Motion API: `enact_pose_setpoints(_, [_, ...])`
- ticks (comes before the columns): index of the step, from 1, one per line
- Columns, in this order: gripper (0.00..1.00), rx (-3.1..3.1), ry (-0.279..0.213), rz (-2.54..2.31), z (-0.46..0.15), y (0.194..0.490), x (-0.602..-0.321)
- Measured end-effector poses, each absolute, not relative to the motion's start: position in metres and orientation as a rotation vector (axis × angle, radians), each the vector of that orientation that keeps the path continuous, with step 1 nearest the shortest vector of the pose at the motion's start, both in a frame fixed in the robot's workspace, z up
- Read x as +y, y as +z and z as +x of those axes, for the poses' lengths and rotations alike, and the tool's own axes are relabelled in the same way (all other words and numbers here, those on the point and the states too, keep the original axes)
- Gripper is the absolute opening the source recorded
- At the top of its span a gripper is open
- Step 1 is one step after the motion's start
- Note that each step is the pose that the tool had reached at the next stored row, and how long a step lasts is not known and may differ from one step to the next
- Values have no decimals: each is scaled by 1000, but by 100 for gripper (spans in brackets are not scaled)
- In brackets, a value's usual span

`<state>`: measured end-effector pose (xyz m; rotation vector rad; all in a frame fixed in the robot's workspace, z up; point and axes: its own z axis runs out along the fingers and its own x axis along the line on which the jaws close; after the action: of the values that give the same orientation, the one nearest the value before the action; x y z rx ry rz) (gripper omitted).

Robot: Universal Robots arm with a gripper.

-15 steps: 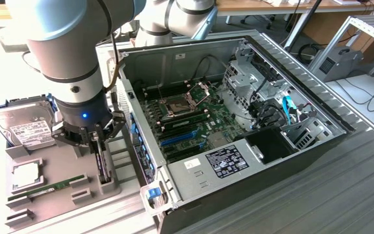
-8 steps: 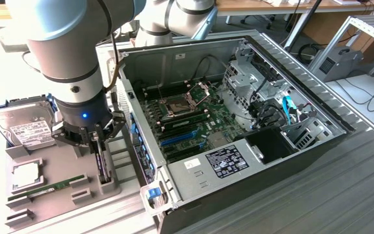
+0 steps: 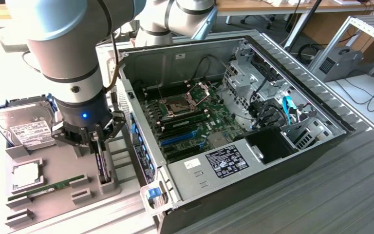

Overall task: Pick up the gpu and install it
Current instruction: 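Pick up the gpu and move the gpu toward the slot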

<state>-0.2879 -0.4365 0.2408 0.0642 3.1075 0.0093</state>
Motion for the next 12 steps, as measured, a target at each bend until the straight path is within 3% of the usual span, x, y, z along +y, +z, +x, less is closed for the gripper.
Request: enact_pose_setpoints(12, [26, 3108, 8, 64, -288, 247, -437])
